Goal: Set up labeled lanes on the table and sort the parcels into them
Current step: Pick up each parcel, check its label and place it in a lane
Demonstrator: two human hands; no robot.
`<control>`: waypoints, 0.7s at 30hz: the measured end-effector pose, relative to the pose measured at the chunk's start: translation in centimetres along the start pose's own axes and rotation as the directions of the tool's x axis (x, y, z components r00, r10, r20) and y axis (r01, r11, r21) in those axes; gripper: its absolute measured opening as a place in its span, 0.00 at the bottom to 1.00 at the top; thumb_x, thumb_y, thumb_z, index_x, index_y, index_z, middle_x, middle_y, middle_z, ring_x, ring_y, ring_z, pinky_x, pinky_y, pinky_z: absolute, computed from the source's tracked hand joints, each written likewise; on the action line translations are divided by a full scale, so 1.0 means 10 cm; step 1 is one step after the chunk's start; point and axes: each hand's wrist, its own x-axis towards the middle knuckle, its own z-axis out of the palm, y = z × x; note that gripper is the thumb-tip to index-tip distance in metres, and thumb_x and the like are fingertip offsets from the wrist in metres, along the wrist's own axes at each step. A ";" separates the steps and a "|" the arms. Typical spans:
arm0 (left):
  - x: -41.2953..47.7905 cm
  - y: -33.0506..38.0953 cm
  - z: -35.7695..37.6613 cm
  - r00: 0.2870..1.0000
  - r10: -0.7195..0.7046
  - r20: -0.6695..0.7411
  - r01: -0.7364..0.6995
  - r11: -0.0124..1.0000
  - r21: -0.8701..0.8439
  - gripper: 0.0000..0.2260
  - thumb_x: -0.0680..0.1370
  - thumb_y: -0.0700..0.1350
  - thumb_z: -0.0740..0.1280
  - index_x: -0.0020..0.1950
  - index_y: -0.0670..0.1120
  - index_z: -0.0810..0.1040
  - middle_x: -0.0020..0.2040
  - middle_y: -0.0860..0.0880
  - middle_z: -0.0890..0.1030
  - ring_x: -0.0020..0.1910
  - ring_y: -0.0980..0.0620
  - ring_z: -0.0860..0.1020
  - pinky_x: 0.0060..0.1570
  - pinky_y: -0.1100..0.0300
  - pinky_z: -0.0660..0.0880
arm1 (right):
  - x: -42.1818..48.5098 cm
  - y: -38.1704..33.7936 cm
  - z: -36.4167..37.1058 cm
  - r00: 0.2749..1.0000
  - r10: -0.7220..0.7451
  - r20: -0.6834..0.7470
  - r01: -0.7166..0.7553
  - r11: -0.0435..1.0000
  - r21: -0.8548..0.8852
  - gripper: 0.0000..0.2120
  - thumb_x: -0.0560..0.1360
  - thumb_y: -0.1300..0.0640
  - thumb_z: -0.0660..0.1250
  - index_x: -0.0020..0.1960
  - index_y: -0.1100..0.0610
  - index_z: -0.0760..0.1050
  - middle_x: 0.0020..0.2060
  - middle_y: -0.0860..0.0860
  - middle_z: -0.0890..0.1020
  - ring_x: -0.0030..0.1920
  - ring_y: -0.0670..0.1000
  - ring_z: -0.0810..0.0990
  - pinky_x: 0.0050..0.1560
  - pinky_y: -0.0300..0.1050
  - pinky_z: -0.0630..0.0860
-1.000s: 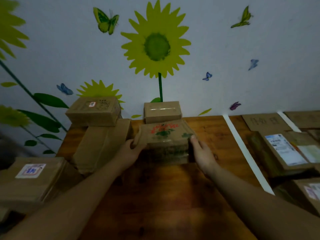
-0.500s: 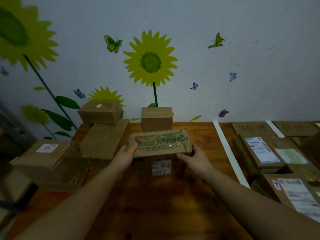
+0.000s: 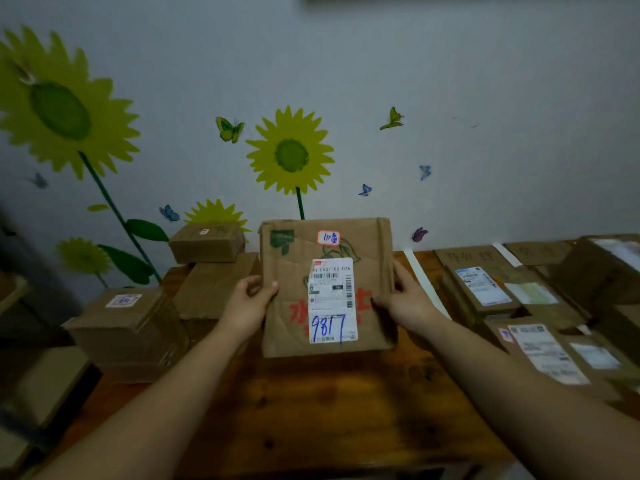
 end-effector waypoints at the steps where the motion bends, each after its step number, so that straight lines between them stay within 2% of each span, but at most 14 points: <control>1: -0.06 -0.01 -0.03 0.999 0.006 0.031 -0.005 0.999 -0.035 0.22 0.78 0.42 0.66 0.71 0.45 0.66 0.63 0.45 0.75 0.57 0.50 0.75 0.53 0.57 0.71 | -0.11 0.00 0.03 1.000 -0.007 -0.002 0.007 1.000 0.000 0.34 0.74 0.65 0.68 0.73 0.44 0.60 0.55 0.46 0.77 0.50 0.45 0.79 0.38 0.38 0.78; 3: -0.18 -0.05 -0.08 0.990 0.023 0.138 -0.008 0.994 -0.113 0.26 0.77 0.38 0.66 0.71 0.54 0.63 0.59 0.49 0.76 0.56 0.49 0.75 0.52 0.56 0.73 | -0.33 0.02 0.07 0.999 -0.032 -0.016 0.032 0.999 -0.013 0.34 0.74 0.63 0.69 0.73 0.43 0.58 0.58 0.46 0.76 0.48 0.42 0.77 0.35 0.34 0.76; 5: -0.28 -0.11 -0.11 0.974 0.029 0.224 0.001 0.991 -0.133 0.31 0.76 0.35 0.66 0.73 0.57 0.60 0.59 0.49 0.75 0.55 0.49 0.76 0.49 0.57 0.75 | -0.54 0.05 0.07 0.997 -0.040 -0.062 0.037 0.998 -0.044 0.36 0.74 0.61 0.69 0.75 0.44 0.56 0.62 0.46 0.72 0.55 0.44 0.74 0.39 0.34 0.75; 7: -0.36 -0.19 -0.06 0.957 0.007 0.290 0.033 0.990 -0.135 0.32 0.76 0.36 0.67 0.75 0.56 0.59 0.62 0.48 0.75 0.57 0.48 0.77 0.53 0.53 0.76 | -0.74 0.12 0.00 0.991 -0.002 -0.133 -0.004 0.999 -0.046 0.38 0.75 0.60 0.69 0.76 0.45 0.52 0.68 0.48 0.69 0.64 0.50 0.72 0.49 0.43 0.76; 9: -0.47 -0.26 0.07 0.943 -0.011 0.332 0.060 0.989 -0.137 0.32 0.76 0.36 0.67 0.75 0.54 0.59 0.62 0.47 0.76 0.56 0.48 0.77 0.52 0.54 0.76 | -0.95 0.20 -0.12 0.975 0.029 -0.218 -0.048 0.996 -0.080 0.36 0.74 0.58 0.70 0.76 0.48 0.55 0.70 0.50 0.68 0.66 0.53 0.71 0.61 0.53 0.75; 12: -0.63 -0.31 0.39 0.930 -0.046 0.365 0.105 0.984 -0.146 0.32 0.76 0.37 0.67 0.75 0.51 0.58 0.63 0.46 0.76 0.48 0.52 0.79 0.41 0.59 0.75 | -1.24 0.29 -0.42 0.949 0.023 -0.316 -0.057 0.993 -0.101 0.31 0.74 0.58 0.70 0.73 0.53 0.61 0.69 0.52 0.71 0.62 0.51 0.74 0.61 0.51 0.74; 14: -0.76 -0.26 0.63 0.920 -0.068 0.386 0.122 0.986 -0.118 0.30 0.77 0.40 0.67 0.75 0.50 0.58 0.62 0.44 0.76 0.46 0.51 0.79 0.38 0.58 0.75 | -1.43 0.31 -0.67 0.939 0.032 -0.344 -0.067 0.994 -0.090 0.30 0.75 0.59 0.69 0.74 0.54 0.61 0.68 0.52 0.71 0.61 0.52 0.74 0.59 0.49 0.74; 17: -0.98 -0.16 1.03 0.897 -0.067 0.437 0.117 0.989 -0.088 0.24 0.78 0.41 0.65 0.73 0.49 0.62 0.52 0.46 0.79 0.43 0.51 0.80 0.36 0.58 0.75 | -1.72 0.37 -1.11 0.920 0.056 -0.388 -0.095 0.992 -0.083 0.31 0.75 0.59 0.69 0.74 0.51 0.60 0.66 0.52 0.71 0.63 0.54 0.73 0.62 0.54 0.73; 18: -1.07 -0.12 1.18 0.887 -0.060 0.457 0.104 0.992 -0.071 0.23 0.78 0.41 0.65 0.72 0.48 0.63 0.51 0.46 0.79 0.43 0.50 0.80 0.37 0.57 0.76 | -1.82 0.40 -1.27 0.909 0.064 -0.412 -0.107 0.991 -0.083 0.32 0.75 0.58 0.69 0.75 0.51 0.60 0.66 0.51 0.72 0.63 0.54 0.74 0.63 0.55 0.73; 21: -1.40 -0.04 1.68 0.853 -0.026 0.521 0.066 0.996 -0.059 0.22 0.79 0.41 0.65 0.71 0.47 0.65 0.60 0.43 0.78 0.51 0.47 0.79 0.49 0.54 0.76 | -2.18 0.50 -1.76 0.878 0.062 -0.475 -0.107 0.992 -0.069 0.34 0.73 0.59 0.71 0.75 0.50 0.60 0.66 0.51 0.73 0.62 0.52 0.74 0.64 0.55 0.73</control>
